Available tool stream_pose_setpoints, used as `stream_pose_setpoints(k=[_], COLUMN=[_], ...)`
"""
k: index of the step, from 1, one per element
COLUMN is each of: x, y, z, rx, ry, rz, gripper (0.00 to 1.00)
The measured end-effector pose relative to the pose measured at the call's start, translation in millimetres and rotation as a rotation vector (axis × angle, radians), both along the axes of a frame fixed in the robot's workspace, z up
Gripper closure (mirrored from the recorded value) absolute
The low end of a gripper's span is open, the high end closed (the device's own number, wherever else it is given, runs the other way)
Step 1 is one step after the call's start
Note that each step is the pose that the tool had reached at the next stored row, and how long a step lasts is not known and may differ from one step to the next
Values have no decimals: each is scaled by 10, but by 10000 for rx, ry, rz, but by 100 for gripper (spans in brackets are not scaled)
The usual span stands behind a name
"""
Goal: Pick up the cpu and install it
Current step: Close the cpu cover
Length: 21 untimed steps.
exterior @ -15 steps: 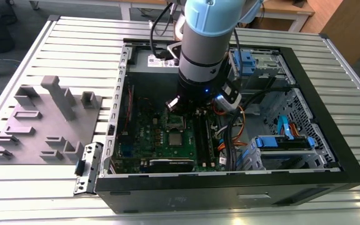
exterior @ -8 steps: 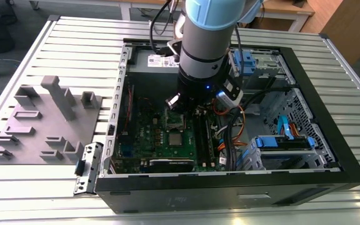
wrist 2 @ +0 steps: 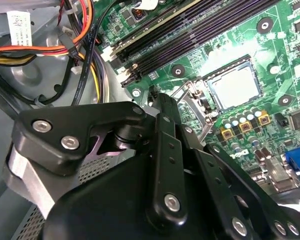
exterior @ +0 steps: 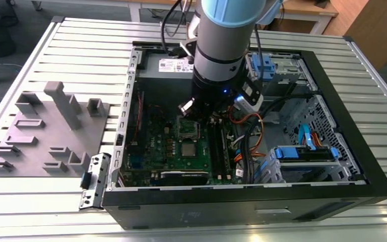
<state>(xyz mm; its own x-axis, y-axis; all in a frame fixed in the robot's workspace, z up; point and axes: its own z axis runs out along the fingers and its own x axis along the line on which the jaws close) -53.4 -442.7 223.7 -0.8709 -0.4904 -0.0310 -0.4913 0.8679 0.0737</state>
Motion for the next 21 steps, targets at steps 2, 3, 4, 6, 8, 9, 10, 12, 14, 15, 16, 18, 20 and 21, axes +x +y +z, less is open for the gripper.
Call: stream_pose_setpoints(k=[2,3,4,6,8,9,10,12,14,15,16,18,20,21], x=[6,9,11,13,15,16,16,16,15,16,15,16,16,16], y=[-2,-3,-4,-4,0,4,8,21,39,51,61,78,91,98], z=[19,28,34,34,29,25,20,7,-7,-16,-25,-47,-71,-85], rx=[4,4,5,8,7,7,7,5,3,4,5,7,4,6], ry=[9,14,18,18,19,19,19,20,21,20,20,18,20,19], rz=[7,10,12,11,18,29,39,55,68,74,77,84,90,93], gripper=[89,89,89,89,89,89,89,89,89,89,89,89,89,89])
